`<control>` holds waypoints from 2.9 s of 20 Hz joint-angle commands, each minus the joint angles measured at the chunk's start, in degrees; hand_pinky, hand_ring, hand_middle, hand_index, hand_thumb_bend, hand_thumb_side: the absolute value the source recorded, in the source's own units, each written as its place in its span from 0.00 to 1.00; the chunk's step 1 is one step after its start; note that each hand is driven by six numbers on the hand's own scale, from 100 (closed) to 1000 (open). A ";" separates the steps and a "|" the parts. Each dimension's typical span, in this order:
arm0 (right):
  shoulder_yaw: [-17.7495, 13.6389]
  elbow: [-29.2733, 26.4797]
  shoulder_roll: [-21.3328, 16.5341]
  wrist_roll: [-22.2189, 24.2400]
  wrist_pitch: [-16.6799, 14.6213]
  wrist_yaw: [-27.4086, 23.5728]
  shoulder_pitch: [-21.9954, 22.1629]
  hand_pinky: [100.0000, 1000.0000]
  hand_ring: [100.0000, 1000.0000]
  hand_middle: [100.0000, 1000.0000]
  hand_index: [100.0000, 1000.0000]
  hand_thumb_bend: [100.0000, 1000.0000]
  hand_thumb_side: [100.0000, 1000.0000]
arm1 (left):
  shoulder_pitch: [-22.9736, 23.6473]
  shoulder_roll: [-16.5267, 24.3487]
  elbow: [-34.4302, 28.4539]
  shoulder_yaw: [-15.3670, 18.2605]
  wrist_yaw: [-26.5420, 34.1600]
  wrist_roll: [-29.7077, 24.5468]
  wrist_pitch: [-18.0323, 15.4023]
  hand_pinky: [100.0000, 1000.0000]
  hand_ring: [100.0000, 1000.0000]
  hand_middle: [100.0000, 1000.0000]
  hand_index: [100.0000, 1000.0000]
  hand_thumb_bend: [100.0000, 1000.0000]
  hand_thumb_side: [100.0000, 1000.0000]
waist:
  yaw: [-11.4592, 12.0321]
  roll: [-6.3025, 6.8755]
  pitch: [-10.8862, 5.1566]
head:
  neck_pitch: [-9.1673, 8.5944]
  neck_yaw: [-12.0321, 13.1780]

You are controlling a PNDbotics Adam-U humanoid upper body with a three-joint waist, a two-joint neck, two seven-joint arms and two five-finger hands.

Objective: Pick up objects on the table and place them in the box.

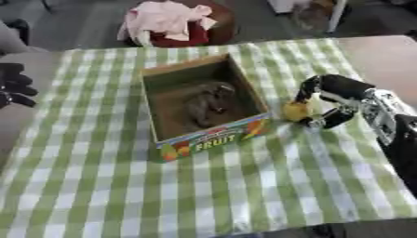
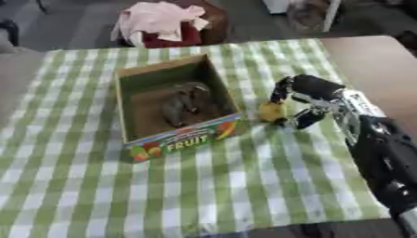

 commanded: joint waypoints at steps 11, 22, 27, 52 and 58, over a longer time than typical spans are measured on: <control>-0.52 -9.57 -3.94 5.18 0.46 -18.75 -1.31 0.56 0.52 0.46 0.57 0.28 0.06 | -0.18 0.62 -0.23 0.45 -0.28 -0.43 0.57 0.51 0.56 0.54 0.73 0.00 0.80 | -0.11 -0.51 -0.93 | 0.27 -0.11; 1.72 -10.81 0.36 16.04 3.21 -29.03 -9.68 0.56 0.52 0.46 0.58 0.29 0.07 | -0.16 -0.62 -0.76 -0.16 0.38 -1.04 0.64 0.51 0.56 0.54 0.73 0.00 0.80 | 1.04 -0.25 -1.75 | 0.27 -0.54; 1.03 -4.54 5.19 17.51 3.60 -25.05 -13.62 0.55 0.52 0.46 0.59 0.29 0.08 | -0.68 -1.85 -1.35 -0.74 0.95 -1.65 0.76 0.51 0.56 0.54 0.73 0.00 0.80 | 2.70 0.12 -1.61 | 0.27 -1.48; 2.37 -13.49 3.98 8.63 3.03 -29.95 -9.91 0.56 0.58 0.58 0.77 0.39 0.23 | 0.26 -3.31 -0.99 -0.41 0.86 -1.94 0.99 0.52 0.56 0.53 0.72 0.00 0.81 | 3.84 0.09 -0.74 | 0.14 -1.01; 0.13 -29.22 -0.83 14.48 12.32 -49.46 0.14 0.54 0.56 0.56 0.76 0.31 0.22 | 1.02 -3.38 -0.77 0.24 0.35 -1.45 0.76 0.52 0.55 0.53 0.72 0.00 0.81 | 3.03 -0.30 -0.32 | 0.07 0.11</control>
